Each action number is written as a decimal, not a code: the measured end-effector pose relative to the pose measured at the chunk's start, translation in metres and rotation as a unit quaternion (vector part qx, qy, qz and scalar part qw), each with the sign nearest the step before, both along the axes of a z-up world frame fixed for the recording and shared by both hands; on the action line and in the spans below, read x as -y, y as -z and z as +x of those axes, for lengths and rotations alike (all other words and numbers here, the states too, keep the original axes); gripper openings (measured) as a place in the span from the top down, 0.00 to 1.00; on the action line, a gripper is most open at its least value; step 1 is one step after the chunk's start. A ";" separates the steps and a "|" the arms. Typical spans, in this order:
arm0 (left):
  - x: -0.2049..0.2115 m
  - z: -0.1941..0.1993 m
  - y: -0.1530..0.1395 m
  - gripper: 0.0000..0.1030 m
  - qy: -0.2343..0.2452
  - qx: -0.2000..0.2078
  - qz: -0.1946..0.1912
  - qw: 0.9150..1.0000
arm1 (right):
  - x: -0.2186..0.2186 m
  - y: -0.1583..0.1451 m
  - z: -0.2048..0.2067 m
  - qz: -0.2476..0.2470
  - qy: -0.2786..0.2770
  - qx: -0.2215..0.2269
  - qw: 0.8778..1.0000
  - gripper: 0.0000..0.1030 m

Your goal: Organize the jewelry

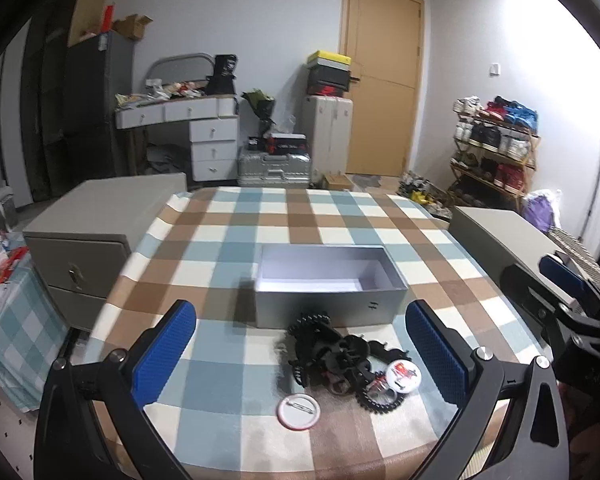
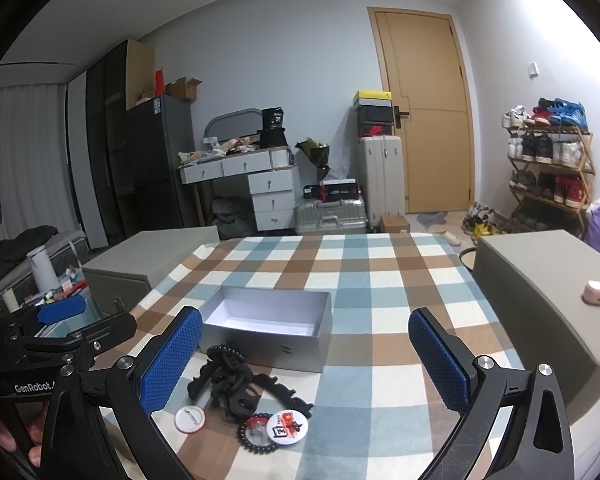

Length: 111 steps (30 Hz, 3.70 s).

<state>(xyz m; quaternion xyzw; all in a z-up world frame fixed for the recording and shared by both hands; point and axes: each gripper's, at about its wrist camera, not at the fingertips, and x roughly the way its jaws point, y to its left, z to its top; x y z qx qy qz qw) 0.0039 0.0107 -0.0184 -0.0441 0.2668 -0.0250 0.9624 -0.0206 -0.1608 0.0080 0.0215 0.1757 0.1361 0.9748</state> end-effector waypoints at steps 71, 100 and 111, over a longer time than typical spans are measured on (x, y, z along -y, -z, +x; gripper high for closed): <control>-0.047 0.068 0.084 0.18 0.173 -0.213 -0.184 0.944 | -0.002 0.085 0.084 0.132 -0.169 -0.153 0.965 0.61; 0.001 0.001 0.078 0.64 0.143 -0.228 0.083 0.959 | 0.004 0.073 0.061 0.127 -0.169 -0.115 0.971 0.61; -0.010 0.016 0.017 0.64 0.129 -0.162 0.061 0.976 | -0.005 0.050 0.073 0.131 -0.190 -0.100 0.968 0.61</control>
